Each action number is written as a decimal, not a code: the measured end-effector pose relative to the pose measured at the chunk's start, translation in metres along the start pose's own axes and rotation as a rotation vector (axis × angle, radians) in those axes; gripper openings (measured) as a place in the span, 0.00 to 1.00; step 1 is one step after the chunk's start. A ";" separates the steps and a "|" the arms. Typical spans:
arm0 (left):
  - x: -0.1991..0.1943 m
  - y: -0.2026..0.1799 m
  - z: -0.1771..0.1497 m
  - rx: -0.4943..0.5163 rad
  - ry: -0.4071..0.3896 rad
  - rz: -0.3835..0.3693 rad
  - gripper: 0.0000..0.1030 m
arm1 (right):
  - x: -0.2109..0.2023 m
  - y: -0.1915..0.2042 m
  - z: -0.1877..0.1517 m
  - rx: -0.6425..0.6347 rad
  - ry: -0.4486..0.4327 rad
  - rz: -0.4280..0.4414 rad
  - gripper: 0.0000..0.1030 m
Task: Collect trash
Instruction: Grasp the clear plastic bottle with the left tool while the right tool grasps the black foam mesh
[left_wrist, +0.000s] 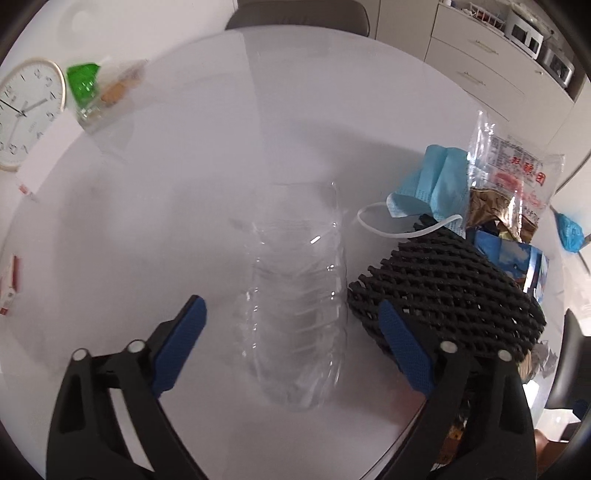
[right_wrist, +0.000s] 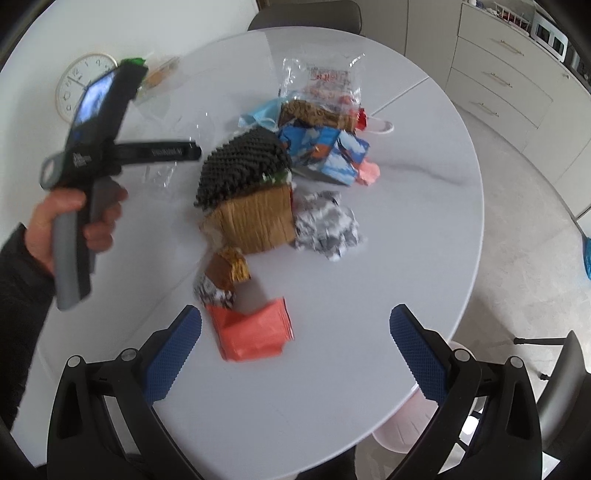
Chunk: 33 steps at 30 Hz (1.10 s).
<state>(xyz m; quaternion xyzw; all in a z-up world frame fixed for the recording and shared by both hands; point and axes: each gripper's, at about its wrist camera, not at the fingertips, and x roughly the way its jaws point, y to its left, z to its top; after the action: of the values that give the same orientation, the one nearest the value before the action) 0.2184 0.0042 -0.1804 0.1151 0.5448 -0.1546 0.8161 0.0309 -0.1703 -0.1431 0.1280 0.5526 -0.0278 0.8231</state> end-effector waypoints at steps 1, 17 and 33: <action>0.002 0.002 0.000 -0.008 0.008 -0.012 0.76 | 0.001 0.000 0.005 0.008 -0.004 0.005 0.98; 0.002 0.037 -0.017 -0.066 0.001 -0.086 0.60 | 0.074 -0.003 0.102 0.209 0.038 0.142 0.68; -0.064 0.067 -0.051 -0.182 -0.071 -0.077 0.60 | 0.041 0.052 0.104 0.211 0.015 0.339 0.13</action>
<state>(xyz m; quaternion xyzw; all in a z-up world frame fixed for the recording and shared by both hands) 0.1769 0.0925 -0.1394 0.0136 0.5312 -0.1399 0.8355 0.1501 -0.1411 -0.1340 0.3049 0.5233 0.0546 0.7938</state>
